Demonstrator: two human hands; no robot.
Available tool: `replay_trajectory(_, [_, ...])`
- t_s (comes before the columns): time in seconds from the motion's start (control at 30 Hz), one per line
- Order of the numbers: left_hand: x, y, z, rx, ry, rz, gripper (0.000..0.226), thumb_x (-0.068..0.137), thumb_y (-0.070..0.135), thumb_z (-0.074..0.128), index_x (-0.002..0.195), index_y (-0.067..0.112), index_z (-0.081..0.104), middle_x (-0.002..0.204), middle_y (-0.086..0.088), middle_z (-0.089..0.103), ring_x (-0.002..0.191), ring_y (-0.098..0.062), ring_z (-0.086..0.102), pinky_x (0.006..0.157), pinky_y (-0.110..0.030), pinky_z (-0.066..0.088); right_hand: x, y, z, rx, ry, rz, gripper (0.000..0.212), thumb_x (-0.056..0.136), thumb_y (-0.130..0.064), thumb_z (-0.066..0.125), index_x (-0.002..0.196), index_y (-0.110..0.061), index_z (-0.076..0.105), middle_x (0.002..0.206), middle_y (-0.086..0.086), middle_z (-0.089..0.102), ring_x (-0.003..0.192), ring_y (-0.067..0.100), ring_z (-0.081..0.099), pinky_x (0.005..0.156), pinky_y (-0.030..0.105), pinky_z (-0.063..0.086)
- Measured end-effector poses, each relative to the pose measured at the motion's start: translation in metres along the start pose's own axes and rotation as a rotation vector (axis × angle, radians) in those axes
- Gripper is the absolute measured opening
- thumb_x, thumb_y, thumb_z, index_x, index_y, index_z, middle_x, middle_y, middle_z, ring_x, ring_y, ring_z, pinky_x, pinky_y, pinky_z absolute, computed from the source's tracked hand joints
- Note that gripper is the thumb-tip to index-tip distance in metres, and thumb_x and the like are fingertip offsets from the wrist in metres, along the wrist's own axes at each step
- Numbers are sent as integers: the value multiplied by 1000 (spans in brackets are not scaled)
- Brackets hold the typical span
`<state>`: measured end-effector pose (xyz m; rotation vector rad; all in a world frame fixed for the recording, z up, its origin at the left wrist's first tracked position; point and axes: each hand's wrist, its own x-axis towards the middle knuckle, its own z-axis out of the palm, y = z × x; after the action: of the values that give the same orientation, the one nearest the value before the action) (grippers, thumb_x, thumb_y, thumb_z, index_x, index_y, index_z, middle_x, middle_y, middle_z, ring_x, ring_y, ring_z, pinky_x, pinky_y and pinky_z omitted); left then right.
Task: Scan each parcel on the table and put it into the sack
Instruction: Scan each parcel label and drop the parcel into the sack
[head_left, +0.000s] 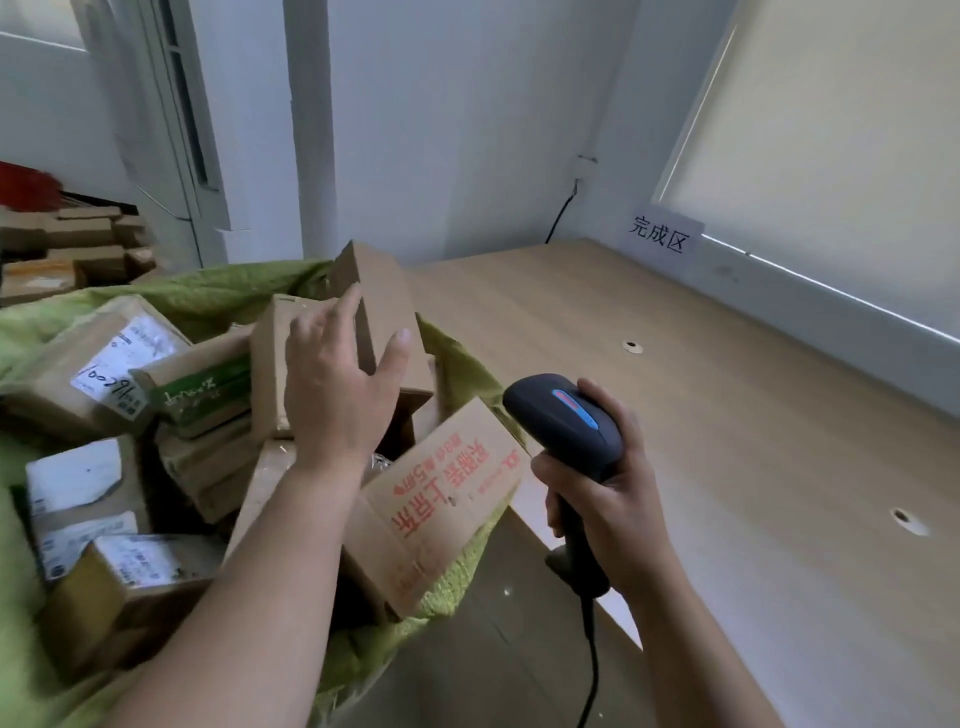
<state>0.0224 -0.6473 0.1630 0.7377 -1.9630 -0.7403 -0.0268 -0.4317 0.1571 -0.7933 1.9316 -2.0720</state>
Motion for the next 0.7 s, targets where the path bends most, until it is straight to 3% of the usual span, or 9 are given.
replay_trajectory(0.13, [-26,37,12,-94,-108,82,59,87,50,53,138,22,46,133,-4,48,121,-20,47,93,-39,46,-24,-7,-28,-14,74,-7,64,69,-5,68,109,-54,58,86,12,60,42,25,45,41,32,43])
replay_trajectory(0.27, [-64,69,25,-146,-233,132,63,83,52,48,138,22,47,126,-5,53,115,-20,52,86,-31,44,-53,-18,-63,-5,148,-18,64,69,-4,67,108,-54,58,79,7,61,41,24,46,41,31,43])
replay_trajectory(0.37, [-100,95,38,-145,-301,167,59,87,51,50,139,25,44,130,-4,52,117,-20,51,91,-35,45,-82,-27,-96,-25,206,-26,64,71,-5,69,109,-54,57,75,3,62,42,25,47,43,31,43])
replay_trajectory(0.5, [-151,126,55,-139,-411,224,61,85,55,47,140,28,41,128,-2,54,115,-17,50,89,-34,46,-125,-37,-141,-70,299,-26,71,82,10,68,109,-55,56,73,1,60,43,24,47,44,31,43])
replay_trajectory(0.7, [-234,179,68,-198,-534,283,63,84,54,49,140,28,42,125,0,54,115,-18,50,91,-39,47,-196,-52,-203,-113,397,-42,70,84,10,67,116,-51,53,82,2,62,45,23,49,45,30,44])
